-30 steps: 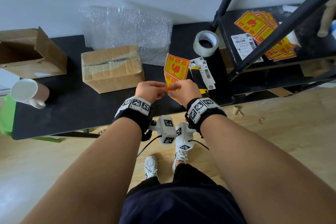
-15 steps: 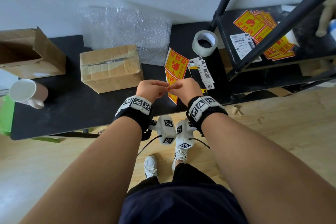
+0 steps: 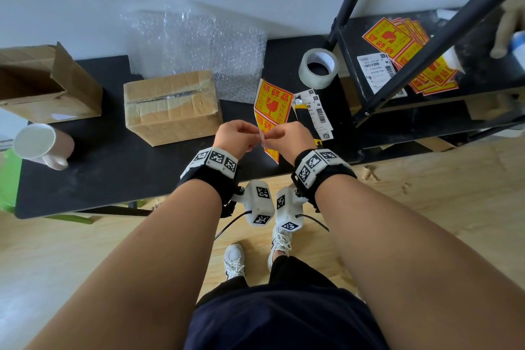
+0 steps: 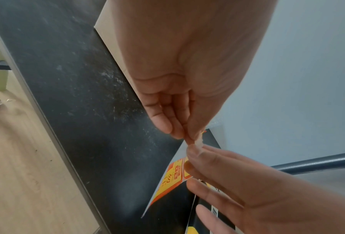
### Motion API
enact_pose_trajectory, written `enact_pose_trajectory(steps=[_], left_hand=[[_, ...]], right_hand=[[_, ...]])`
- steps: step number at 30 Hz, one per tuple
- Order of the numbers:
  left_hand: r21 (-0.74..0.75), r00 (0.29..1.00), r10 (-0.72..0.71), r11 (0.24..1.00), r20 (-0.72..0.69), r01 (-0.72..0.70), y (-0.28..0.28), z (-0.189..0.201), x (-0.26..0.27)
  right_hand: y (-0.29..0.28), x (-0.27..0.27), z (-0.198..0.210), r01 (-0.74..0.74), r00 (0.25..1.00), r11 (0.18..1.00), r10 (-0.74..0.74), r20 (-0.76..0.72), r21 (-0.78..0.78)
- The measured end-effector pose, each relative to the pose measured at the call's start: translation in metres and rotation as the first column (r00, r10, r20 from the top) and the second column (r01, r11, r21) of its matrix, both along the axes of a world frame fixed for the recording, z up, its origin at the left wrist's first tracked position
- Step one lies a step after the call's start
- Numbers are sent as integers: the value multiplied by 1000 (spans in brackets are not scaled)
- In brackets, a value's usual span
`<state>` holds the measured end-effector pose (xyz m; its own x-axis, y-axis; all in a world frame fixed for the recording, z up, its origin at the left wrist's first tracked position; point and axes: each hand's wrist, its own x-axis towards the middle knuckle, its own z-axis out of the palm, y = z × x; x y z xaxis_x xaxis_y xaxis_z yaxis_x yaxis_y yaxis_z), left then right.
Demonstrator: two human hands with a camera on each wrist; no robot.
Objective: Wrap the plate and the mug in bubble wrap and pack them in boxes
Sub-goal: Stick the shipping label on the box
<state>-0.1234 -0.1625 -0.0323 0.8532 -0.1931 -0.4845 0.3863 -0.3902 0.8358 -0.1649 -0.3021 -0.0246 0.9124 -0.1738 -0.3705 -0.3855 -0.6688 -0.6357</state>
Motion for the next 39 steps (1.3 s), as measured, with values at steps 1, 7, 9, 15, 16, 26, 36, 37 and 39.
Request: enact_pose_trajectory(steps=[1, 7, 9, 15, 16, 26, 36, 37, 39], left_hand=[[-2, 1000, 6, 1000, -1, -6, 0, -1, 0], [7, 1000, 15, 1000, 1, -15, -3, -5, -2], [4, 999, 34, 999, -14, -34, -4, -5, -3], [5, 998, 49, 999, -36, -48, -4, -10, -3], [13, 999, 39, 999, -30, -38, -3, -11, -3], [22, 999, 11, 1000, -42, -10, -2, -10, -1], [132, 1000, 0, 991, -9, 1, -7, -10, -6], [162, 1000, 14, 987, 5, -15, -6, -10, -6], [176, 1000, 16, 984, 17, -19, -5, -12, -5]], right_hand=[[-1, 0, 0, 7, 1000, 1000, -7, 5, 8], [-2, 2, 1, 15, 1000, 1000, -15, 7, 12], [-1, 2, 0, 22, 1000, 1000, -23, 6, 6], [-1, -1, -1, 9, 1000, 1000, -9, -3, 22], [-1, -1, -1, 3, 1000, 1000, -3, -4, 17], [-3, 1, -1, -6, 1000, 999, 6, -17, 36], [-2, 2, -8, 97, 995, 995, -97, -1, -38], [-3, 2, -9, 131, 991, 990, -131, 5, -45], [-4, 4, -11, 189, 982, 981, -188, 28, -38]])
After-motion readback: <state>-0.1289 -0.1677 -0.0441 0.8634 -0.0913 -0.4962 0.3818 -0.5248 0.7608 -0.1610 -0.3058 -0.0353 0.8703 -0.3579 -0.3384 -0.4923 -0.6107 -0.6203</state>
